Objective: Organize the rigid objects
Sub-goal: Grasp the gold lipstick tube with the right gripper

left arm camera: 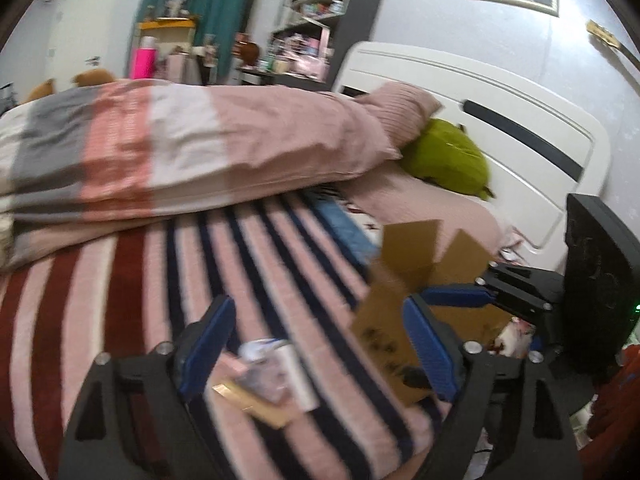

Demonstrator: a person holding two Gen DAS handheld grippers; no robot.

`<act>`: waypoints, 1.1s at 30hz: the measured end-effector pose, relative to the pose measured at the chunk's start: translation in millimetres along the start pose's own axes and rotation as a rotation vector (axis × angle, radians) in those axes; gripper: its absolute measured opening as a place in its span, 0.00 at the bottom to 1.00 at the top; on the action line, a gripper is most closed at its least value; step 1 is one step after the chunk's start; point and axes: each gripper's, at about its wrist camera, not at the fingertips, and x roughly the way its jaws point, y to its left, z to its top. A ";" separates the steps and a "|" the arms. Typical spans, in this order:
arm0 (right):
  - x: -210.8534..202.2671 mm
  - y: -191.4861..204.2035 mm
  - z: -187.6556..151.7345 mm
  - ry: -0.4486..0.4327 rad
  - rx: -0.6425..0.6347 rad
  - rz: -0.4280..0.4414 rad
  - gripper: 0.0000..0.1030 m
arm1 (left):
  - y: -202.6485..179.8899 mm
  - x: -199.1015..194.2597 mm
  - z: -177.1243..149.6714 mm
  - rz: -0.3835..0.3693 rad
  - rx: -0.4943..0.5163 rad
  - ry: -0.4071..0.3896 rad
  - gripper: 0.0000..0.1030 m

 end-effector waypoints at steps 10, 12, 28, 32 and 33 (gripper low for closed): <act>87.0 68.9 1.1 0.164 -0.019 0.190 0.61 | 82.0 -14.1 -61.8 0.127 -0.093 0.004 0.82; 107.0 73.5 -6.9 0.210 -0.005 0.205 0.61 | 94.8 -10.3 -76.1 0.142 -0.105 0.021 0.82; 187.1 79.2 -32.9 0.367 -0.050 0.130 0.37 | 135.2 14.9 -126.8 0.152 -0.151 0.097 0.82; 191.9 71.6 -35.4 0.406 -0.029 0.089 0.37 | 137.1 14.4 -128.8 0.148 -0.162 0.092 0.82; 194.4 68.7 -35.9 0.412 -0.015 0.089 0.37 | 137.2 14.8 -128.1 0.144 -0.167 0.090 0.82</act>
